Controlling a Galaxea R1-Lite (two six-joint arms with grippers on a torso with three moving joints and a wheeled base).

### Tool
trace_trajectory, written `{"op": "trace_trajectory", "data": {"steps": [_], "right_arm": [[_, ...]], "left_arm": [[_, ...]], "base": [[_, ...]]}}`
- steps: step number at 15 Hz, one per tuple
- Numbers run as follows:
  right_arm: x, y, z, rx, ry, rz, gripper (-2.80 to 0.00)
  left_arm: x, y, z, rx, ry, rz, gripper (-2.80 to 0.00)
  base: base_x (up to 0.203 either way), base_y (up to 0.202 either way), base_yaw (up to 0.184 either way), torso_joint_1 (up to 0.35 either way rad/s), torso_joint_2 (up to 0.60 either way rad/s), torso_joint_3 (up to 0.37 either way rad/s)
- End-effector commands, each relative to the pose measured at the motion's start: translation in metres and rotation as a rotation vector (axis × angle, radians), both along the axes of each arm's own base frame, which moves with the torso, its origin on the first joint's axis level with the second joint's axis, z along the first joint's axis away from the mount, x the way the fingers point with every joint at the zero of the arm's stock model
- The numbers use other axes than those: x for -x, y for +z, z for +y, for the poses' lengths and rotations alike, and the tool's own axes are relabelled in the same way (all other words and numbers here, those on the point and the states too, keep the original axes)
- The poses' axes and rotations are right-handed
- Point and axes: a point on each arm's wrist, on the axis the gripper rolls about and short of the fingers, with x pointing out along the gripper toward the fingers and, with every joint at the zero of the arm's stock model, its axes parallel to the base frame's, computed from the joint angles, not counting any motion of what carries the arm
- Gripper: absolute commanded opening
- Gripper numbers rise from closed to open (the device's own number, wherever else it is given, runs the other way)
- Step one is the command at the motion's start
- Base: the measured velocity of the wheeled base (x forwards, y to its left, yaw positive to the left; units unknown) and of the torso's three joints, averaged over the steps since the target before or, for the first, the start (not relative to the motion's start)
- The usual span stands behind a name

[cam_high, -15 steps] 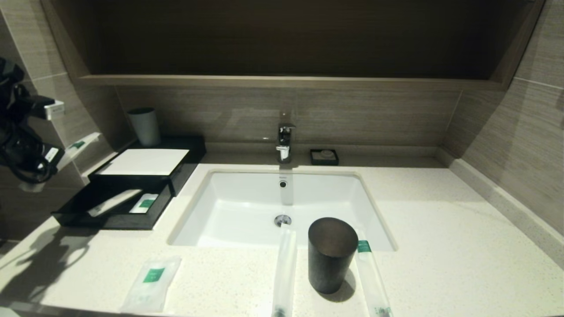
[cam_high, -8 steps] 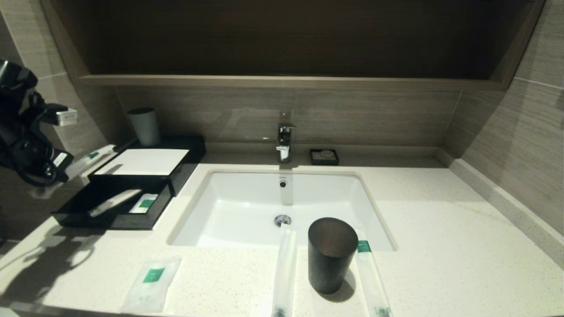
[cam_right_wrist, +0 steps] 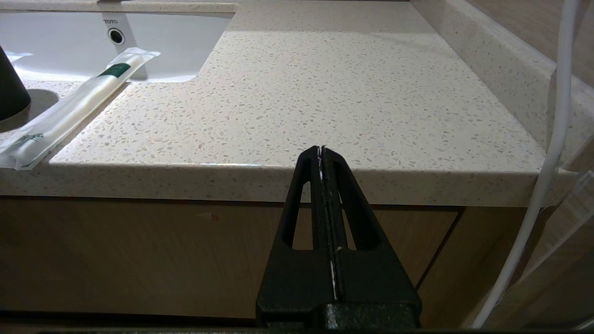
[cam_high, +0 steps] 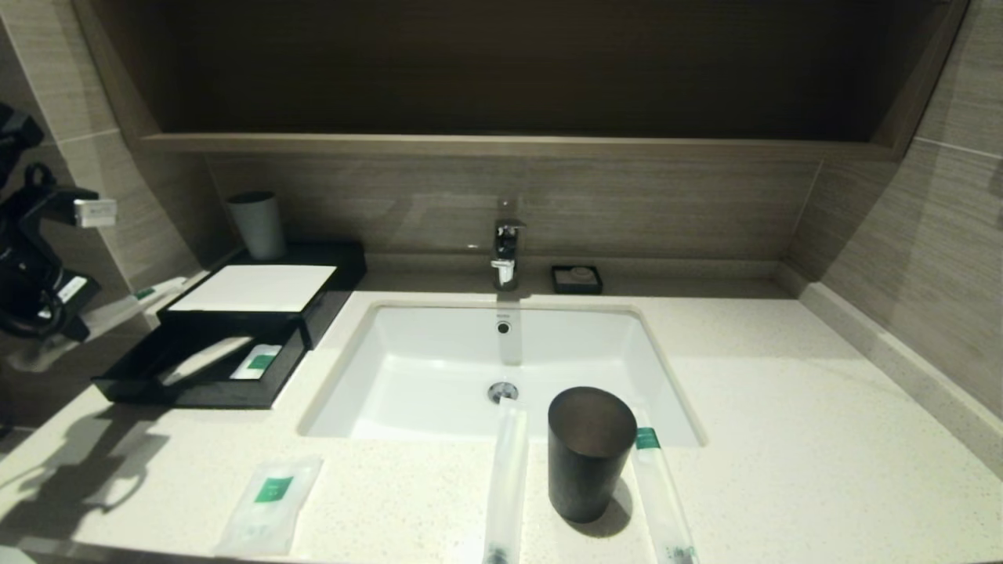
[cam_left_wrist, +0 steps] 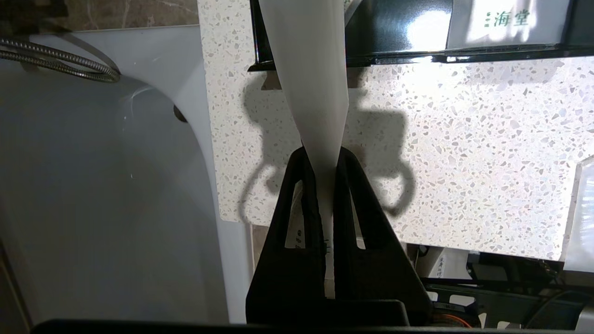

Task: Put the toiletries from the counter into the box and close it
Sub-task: Place the bathroom toiletry into the drawer

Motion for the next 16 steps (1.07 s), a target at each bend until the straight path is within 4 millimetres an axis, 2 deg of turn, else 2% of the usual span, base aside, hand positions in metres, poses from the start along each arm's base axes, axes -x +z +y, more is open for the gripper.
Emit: {"op": "trace_trajectory", "data": {"steps": [1, 7, 13, 16], "right_arm": [[0.000, 0.000, 0.000, 0.000, 0.000, 0.000, -2.80], [0.000, 0.000, 0.000, 0.000, 0.000, 0.000, -2.80], [0.000, 0.000, 0.000, 0.000, 0.000, 0.000, -2.80], [0.000, 0.000, 0.000, 0.000, 0.000, 0.000, -2.80]], "left_arm": [[0.002, -0.001, 0.001, 0.003, 0.004, 0.023, -2.80], [0.008, -0.008, 0.000, 0.007, 0.014, 0.131, -2.80], [0.003, -0.017, 0.002, 0.010, 0.020, 0.175, -2.80], [-0.006, -0.026, 0.005, 0.018, 0.024, 0.194, -2.80]], "base": [[0.000, 0.000, 0.000, 0.000, 0.00, 0.000], [0.000, 0.000, 0.000, 0.000, 0.00, 0.000], [0.000, 0.000, 0.000, 0.000, 0.00, 0.000], [0.000, 0.000, 0.000, 0.000, 0.00, 0.000]]}}
